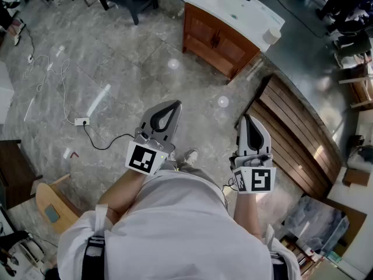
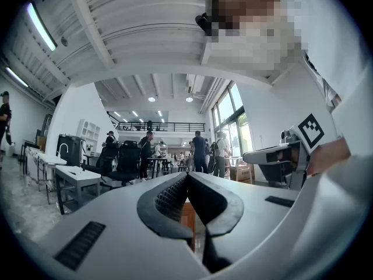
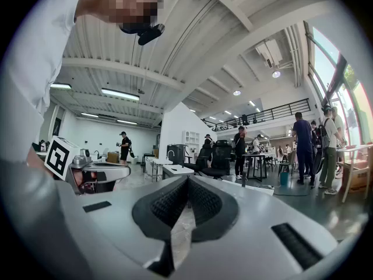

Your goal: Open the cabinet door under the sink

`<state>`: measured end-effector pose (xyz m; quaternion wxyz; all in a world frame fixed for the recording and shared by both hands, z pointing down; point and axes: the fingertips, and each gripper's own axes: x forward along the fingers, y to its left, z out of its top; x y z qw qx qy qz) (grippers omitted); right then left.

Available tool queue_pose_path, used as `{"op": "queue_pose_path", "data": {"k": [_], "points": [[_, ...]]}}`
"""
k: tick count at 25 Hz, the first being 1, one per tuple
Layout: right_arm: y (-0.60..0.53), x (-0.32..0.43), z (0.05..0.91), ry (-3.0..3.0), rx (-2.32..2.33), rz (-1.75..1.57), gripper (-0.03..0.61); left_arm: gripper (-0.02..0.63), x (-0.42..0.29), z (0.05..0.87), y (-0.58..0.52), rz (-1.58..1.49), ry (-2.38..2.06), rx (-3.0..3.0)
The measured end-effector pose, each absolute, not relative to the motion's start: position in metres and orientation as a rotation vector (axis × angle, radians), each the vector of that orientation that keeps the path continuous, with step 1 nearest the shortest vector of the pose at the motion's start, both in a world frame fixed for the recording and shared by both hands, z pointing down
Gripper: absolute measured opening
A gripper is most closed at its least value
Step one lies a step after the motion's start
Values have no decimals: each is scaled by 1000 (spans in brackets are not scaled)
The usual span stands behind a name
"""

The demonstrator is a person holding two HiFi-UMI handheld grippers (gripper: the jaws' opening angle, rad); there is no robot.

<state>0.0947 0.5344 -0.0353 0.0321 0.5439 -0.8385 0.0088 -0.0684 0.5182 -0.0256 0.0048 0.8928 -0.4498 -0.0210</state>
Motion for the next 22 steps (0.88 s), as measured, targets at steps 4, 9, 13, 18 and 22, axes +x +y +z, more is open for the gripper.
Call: {"op": "queue_pose_path", "data": {"k": [4,9,13,18,22], "points": [[533,85,-33,-2578,1675,34,32,12,-76,-24,515,-71,-1399,2795],[531,81,-34,-2583,1689,54,32,12,-77,-24,510,-71,-1373,2805],[527,78,-32,-2567,1710,52,32,12,-83,-21,507,-75,-1355,2808],[528,64,-27,-2523,1734,50,32,12,-100,-3,505,-67,-1319,2790],[520,59,-15,-2510,1752,97,32,12,-102,14,490,-50,-1299,2784]]}}
